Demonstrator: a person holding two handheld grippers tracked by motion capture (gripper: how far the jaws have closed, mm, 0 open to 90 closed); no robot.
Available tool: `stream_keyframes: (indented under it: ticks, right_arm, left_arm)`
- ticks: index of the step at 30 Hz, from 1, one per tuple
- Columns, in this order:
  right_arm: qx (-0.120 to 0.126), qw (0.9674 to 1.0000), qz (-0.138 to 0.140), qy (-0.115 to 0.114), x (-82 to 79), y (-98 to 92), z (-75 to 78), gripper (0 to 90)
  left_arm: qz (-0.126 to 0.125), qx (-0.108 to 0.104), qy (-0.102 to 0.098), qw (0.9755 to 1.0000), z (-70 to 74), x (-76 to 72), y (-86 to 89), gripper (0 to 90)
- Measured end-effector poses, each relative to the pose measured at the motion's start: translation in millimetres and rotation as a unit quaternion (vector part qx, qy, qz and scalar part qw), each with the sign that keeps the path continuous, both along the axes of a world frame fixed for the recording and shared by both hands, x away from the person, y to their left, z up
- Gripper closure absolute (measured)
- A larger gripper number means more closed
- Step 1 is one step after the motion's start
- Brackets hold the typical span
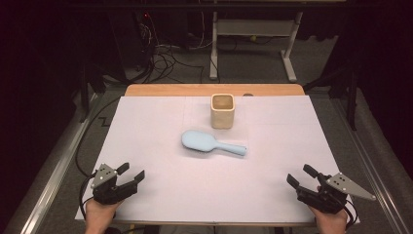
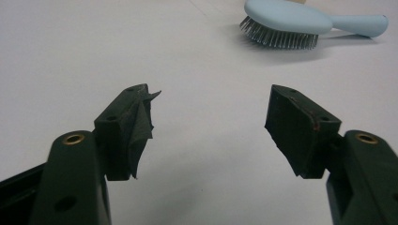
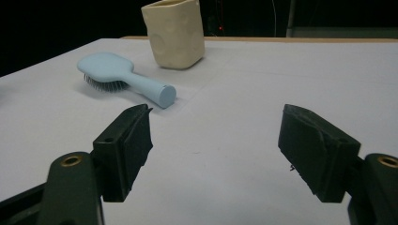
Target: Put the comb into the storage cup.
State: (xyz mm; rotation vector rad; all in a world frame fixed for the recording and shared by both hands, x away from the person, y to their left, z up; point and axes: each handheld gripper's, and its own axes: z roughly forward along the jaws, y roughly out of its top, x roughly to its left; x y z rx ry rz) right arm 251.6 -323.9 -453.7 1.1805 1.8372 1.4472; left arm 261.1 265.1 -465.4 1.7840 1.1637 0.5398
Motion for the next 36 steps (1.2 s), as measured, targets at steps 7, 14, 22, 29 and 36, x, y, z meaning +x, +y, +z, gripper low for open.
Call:
stream_keyframes:
  ticks: [7, 14, 22, 29, 36]
  right_arm:
    - [0.0, 1.0, 0.004, -0.003, 2.3, 2.8, 0.8, 26.5]
    - [0.004, 1.0, 0.005, -0.007, 4.3, 4.2, 2.1, 26.8]
    - [0.01, 0.9999, 0.008, -0.011, 7.4, 7.1, 3.6, 26.9]
    - [0.017, 0.9997, 0.011, -0.013, 11.4, 10.3, 4.7, 26.8]
    - [0.023, 0.9996, 0.013, -0.012, 16.3, 13.0, 5.3, 26.8]
  left_arm:
    - [-0.001, 0.0, 0.001, 1.0, -0.2, 0.3, -0.3, 32.3]
    - [-0.001, 0.001, 0.002, 1.0, -0.5, 0.8, -0.6, 32.3]
    - [-0.002, 0.002, 0.003, 1.0, -1.1, 1.7, -1.3, 32.3]
    - [-0.003, 0.001, 0.003, 1.0, -1.0, 1.7, -1.2, 32.3]
    - [-0.003, 0.001, 0.003, 1.0, -1.0, 1.9, -1.4, 32.3]
